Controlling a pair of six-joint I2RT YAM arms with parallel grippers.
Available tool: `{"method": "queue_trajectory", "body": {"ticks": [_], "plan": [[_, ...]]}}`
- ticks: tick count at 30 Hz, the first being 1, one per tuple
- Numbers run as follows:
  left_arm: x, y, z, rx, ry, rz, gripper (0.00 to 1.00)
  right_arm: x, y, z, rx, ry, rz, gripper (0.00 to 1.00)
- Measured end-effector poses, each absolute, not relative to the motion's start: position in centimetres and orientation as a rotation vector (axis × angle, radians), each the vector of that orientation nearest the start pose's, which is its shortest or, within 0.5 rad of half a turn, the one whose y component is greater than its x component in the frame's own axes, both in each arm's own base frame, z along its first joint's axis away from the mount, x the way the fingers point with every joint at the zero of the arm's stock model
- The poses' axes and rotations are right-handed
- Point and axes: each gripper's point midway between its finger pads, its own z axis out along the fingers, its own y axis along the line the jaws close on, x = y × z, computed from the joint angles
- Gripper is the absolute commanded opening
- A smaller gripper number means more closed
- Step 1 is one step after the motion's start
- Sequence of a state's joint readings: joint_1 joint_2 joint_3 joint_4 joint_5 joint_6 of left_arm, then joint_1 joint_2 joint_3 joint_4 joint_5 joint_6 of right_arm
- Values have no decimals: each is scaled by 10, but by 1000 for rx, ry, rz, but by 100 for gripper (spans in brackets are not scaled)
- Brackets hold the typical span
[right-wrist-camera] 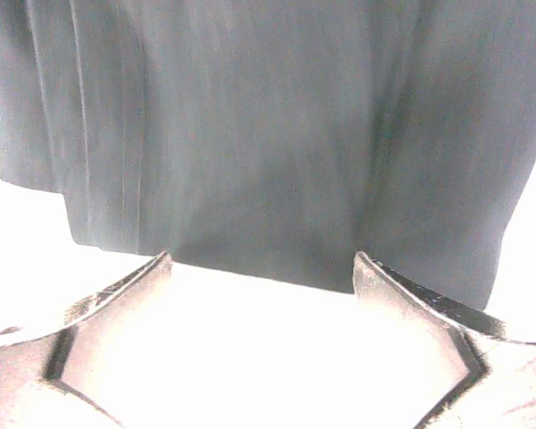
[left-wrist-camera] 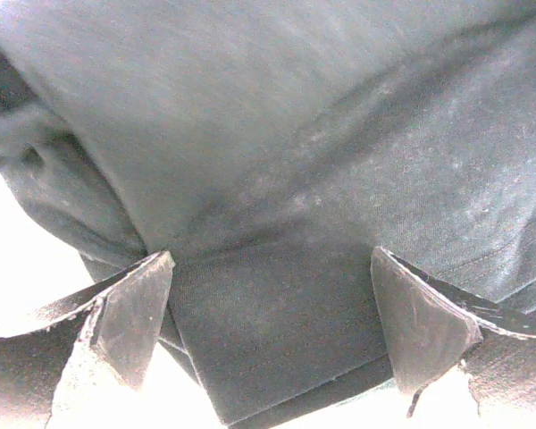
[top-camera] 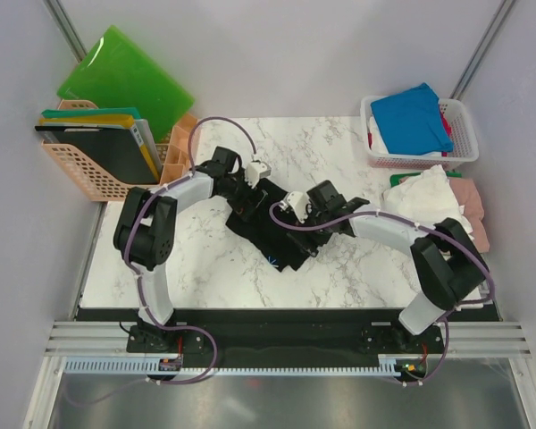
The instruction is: Fold and stack the t-shirts
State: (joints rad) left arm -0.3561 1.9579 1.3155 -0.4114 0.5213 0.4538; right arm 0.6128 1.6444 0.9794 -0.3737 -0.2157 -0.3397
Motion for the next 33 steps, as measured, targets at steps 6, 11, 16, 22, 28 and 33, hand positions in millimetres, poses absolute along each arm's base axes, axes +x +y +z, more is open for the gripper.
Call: {"method": "queue_trajectory", "body": {"ticks": [6,11,16,22,28,33], "plan": [[379,-189,72,1127,2246,-499,100,276,212,109,-1258,2205,318,98],[384,-176,166,1083,2026,-359,100,295,225,211,-1181,1964,313,98],[368,-160,247,1030,1837,-222,100,293,208,268,-1133,1842,242,98],[319,-119,286,919,1709,-43,100,299,150,284,-957,1843,136,98],[305,-95,271,879,1771,47,100,303,110,255,-795,1953,127,98],[281,-83,196,945,1970,41,100,318,87,231,-684,2065,57,98]]}}
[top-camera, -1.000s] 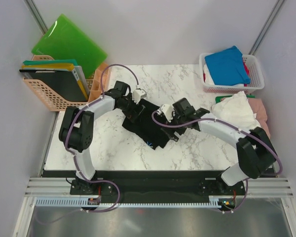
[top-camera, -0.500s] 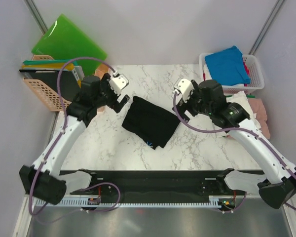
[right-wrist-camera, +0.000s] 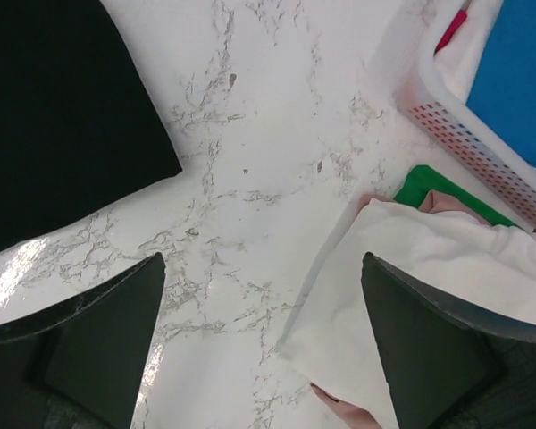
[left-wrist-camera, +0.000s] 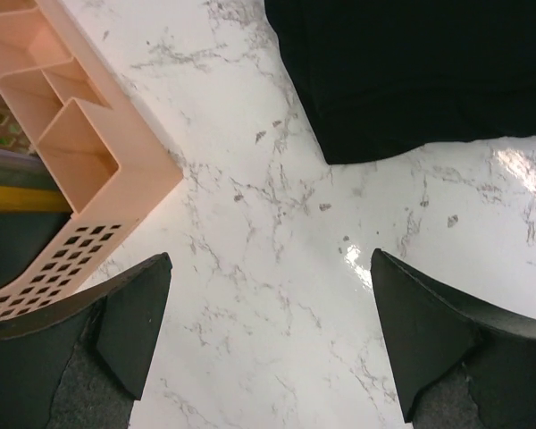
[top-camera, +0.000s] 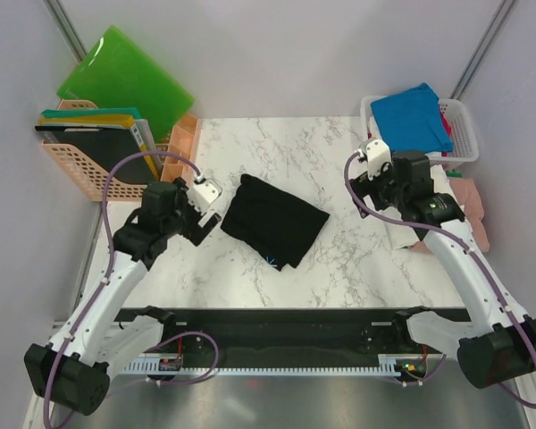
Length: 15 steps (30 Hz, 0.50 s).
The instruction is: Fold and stack the t-shirts
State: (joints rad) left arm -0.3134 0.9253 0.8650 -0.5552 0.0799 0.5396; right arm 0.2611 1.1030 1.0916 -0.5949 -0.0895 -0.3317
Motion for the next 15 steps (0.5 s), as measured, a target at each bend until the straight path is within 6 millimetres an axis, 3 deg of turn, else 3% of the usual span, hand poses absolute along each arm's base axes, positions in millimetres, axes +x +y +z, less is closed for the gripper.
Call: {"method": "queue_trajectory", "body": {"ticks": [2,5,10,15], "plan": [[274,-80,186,952,1996,42,100,322,89,218,-696,2103,81,98],[271,-74,193,925,1976,72,100,325,109,198,-755,2163,206,98],[268,-52,198,825,1924,168,100,346,165,182,-866,2198,385,98],[258,-14,177,682,1919,303,100,353,222,149,-977,2257,503,98]]}}
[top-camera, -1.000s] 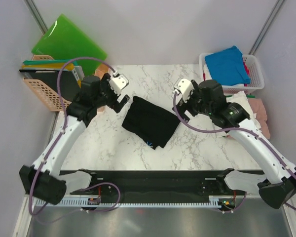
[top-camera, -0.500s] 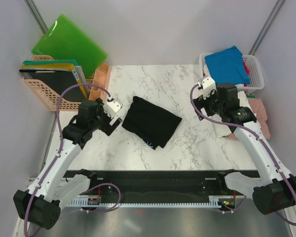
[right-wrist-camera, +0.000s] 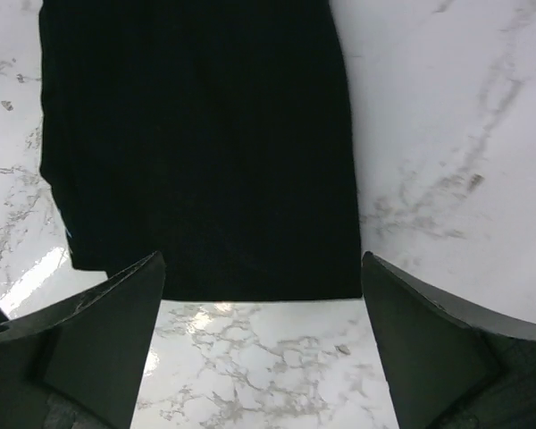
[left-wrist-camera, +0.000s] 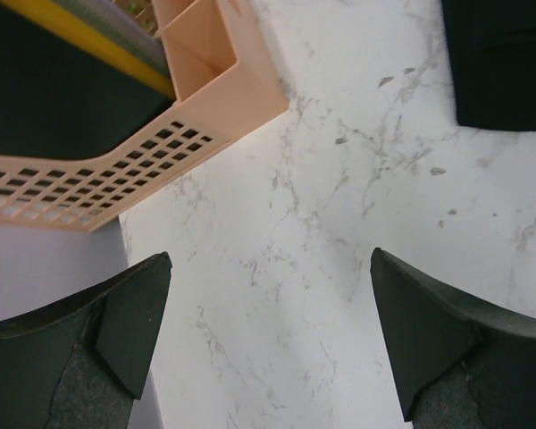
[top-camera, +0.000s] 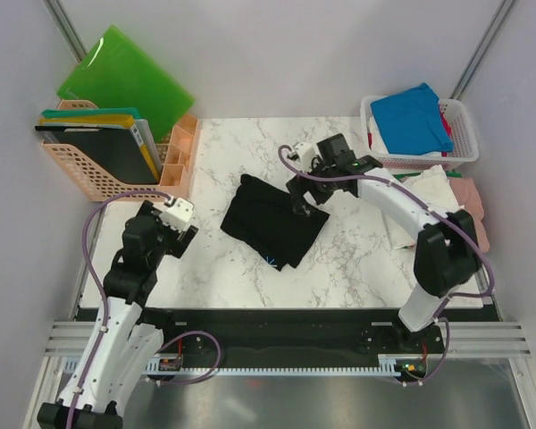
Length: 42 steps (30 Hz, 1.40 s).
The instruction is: Fold and stack the t-shirts
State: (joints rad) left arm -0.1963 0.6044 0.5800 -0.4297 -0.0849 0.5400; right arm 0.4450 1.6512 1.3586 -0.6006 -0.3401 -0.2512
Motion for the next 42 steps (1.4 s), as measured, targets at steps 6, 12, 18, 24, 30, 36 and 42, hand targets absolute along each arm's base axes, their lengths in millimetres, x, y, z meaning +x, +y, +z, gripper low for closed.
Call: {"method": "queue_trajectory", "body": {"ticks": [6,12,18,24,30,36,42], "plan": [[252,18,160,539,1979,378,100,357,277,106,-1073,2326,563,98],[252,37,171,430,1958,421,100,366,307,77,-1121,2354,556,98],[253,37,171,426,1960,422,100,361,324,46,-1182,2386,536,98],[253,44,172,401,1962,437,100,349,343,24,-1281,2347,468,98],[253,43,171,402,1962,436,100,317,389,22,-1409,2229,484,98],[253,43,171,402,1962,436,100,284,437,24,-1523,2143,532,98],[253,44,171,401,1962,436,100,281,462,26,-1555,2114,558,98]]}}
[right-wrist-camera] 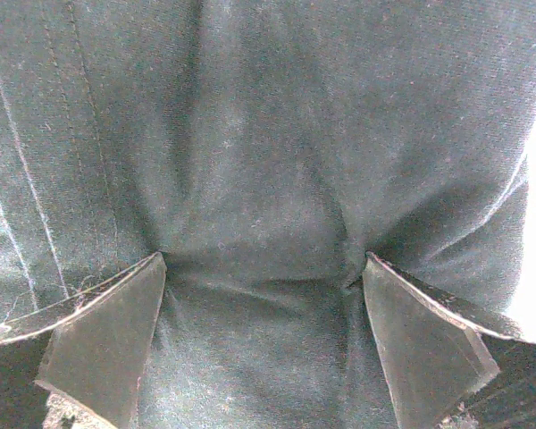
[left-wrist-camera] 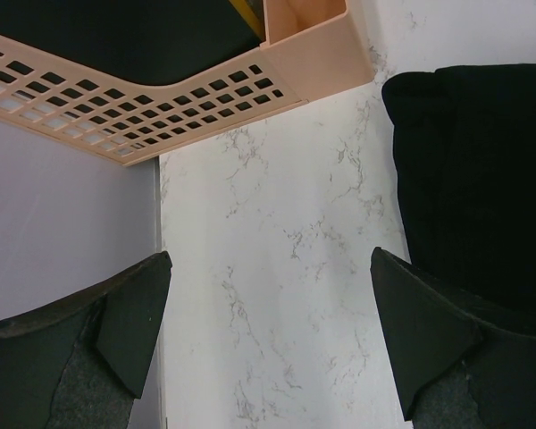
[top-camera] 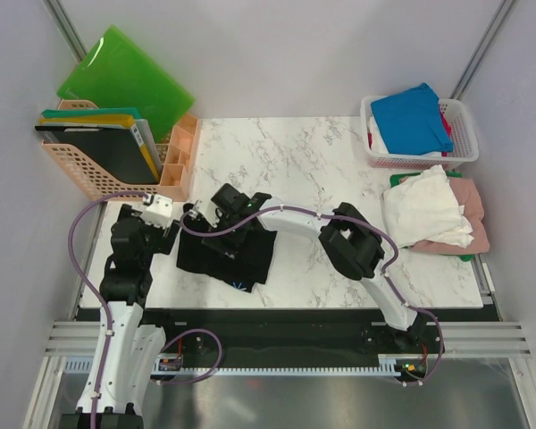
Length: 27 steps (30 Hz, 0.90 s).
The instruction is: Fold and stack the t-shirts
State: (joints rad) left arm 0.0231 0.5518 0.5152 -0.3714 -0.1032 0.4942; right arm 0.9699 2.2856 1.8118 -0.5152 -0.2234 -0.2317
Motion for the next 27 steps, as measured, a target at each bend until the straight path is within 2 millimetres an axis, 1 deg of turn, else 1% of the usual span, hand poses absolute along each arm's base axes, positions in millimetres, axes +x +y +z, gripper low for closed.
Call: {"method": "queue_trajectory", "body": {"ticks": [4,6,8,9,11,14,15,16,17,18,19,20,21,22,23,24,25,26,27], "plan": [[253,44,171,398,1964,438,100,281,462,29,-1556,2112,553,98],[253,44,171,398,1964,438,100,281,457,33,-1554,2121,532,98],[253,44,170,399,1967,437,100,281,448,48,-1548,2124,495,98],[253,44,170,400,1969,436,100,281,442,60,-1544,2120,470,98],[253,44,170,401,1969,435,100,284,433,97,-1518,2070,425,98],[254,43,170,407,1967,426,100,299,409,176,-1417,1918,311,98],[254,41,170,411,1964,419,100,306,390,212,-1346,1841,256,98],[254,40,170,415,1962,412,100,310,372,236,-1292,1806,217,98],[254,39,170,420,1958,405,100,317,347,264,-1213,1756,195,98],[254,37,171,424,1956,398,100,327,315,289,-1122,1728,159,98],[255,35,170,432,1953,387,100,344,275,312,-1008,1709,109,98],[255,33,170,439,1950,375,100,360,240,329,-903,1696,55,98],[255,31,170,449,1947,361,100,377,196,345,-778,1681,-18,98],[256,28,169,461,1947,345,100,391,145,353,-651,1689,-119,98],[257,24,166,482,1951,323,100,397,100,354,-553,1704,-198,98],[258,21,163,505,1963,301,100,398,67,348,-492,1731,-253,98],[260,17,160,530,1990,276,100,398,41,341,-448,1766,-290,98],[263,14,159,556,2022,249,100,397,27,334,-426,1796,-294,98],[267,12,162,571,2037,230,100,398,14,325,-402,1832,-283,98]]}}
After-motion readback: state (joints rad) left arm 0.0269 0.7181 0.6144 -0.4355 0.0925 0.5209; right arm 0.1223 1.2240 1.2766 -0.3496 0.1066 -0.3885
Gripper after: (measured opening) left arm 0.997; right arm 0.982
